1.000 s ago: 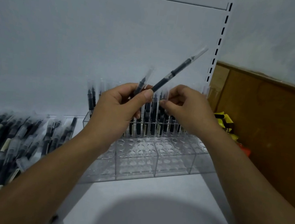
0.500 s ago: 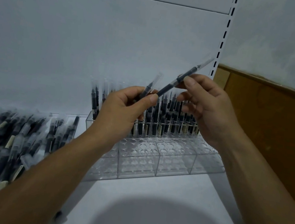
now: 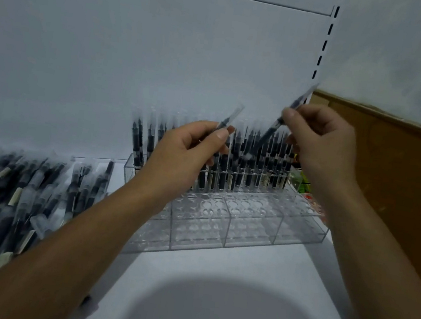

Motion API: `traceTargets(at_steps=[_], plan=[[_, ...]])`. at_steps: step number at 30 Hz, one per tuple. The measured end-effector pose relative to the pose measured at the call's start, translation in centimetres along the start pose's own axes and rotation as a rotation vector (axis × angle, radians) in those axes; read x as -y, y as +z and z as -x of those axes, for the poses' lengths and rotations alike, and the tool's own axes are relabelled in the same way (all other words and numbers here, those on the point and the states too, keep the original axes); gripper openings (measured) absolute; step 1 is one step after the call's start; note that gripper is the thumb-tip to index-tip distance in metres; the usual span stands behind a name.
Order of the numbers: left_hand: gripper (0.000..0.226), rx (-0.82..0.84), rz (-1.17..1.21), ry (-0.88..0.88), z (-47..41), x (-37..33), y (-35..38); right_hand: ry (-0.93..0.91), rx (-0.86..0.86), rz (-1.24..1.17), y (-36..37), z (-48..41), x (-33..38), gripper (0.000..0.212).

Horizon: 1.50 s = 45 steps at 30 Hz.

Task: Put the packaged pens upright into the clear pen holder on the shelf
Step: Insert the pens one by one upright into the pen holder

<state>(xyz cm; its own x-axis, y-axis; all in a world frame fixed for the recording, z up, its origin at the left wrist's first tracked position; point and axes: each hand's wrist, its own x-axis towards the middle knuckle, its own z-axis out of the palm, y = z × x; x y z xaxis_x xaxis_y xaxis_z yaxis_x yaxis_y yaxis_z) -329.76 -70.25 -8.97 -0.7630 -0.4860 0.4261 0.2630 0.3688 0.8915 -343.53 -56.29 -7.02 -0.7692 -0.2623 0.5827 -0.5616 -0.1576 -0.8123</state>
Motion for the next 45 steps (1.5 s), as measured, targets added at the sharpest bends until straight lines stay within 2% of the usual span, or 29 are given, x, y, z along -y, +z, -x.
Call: traceTargets(at_steps=[3, 12, 18, 20, 22, 24, 26, 28, 38, 42, 45], plan=[[0.021, 0.011, 0.000, 0.012, 0.0, 0.0, 0.1, -0.026, 0.033, 0.176, 0.3, -0.1, -0.9, 0.003], [0.025, 0.066, 0.011, 0.002, 0.1, 0.0, 0.1, -0.066, 0.129, 0.416, 1.1, 0.0, -1.8, 0.011], [0.027, 0.072, 0.016, -0.005, 0.1, 0.1, 0.1, -0.004, 0.355, 0.605, 1.3, 0.3, -2.4, 0.015], [0.028, 0.058, 0.019, -0.010, 0.0, 0.2, 0.1, 0.004, 0.366, 0.626, 1.0, 0.3, -2.1, 0.017], [0.027, 0.034, 0.030, -0.013, -0.1, 0.3, 0.1, -0.009, 0.303, 0.596, 0.4, 0.3, -1.6, 0.018], [0.025, 0.015, 0.051, -0.010, -0.1, 0.3, 0.0, -0.020, 0.266, 0.452, 0.0, 0.5, -0.8, 0.017], [0.026, 0.016, 0.077, -0.017, -0.1, 0.4, 0.1, -0.012, 0.342, 0.229, 0.2, 1.0, 0.1, 0.015], [0.029, 0.039, 0.073, -0.021, -0.1, 0.4, 0.1, -0.009, 0.432, 0.105, 0.7, 1.5, 0.5, 0.015], [0.027, 0.119, -0.017, 0.002, 0.0, 0.6, 0.3, -0.026, 0.435, -0.021, 1.6, 1.7, 0.4, 0.006], [0.024, 0.157, -0.385, 0.051, 0.2, 0.7, 0.4, 0.044, 0.319, -0.151, 1.1, 1.4, 1.0, 0.003], [0.042, 0.300, -0.721, 0.079, 0.4, 0.7, 0.8, 0.069, 0.131, -0.224, 0.1, 0.6, 1.4, 0.004]])
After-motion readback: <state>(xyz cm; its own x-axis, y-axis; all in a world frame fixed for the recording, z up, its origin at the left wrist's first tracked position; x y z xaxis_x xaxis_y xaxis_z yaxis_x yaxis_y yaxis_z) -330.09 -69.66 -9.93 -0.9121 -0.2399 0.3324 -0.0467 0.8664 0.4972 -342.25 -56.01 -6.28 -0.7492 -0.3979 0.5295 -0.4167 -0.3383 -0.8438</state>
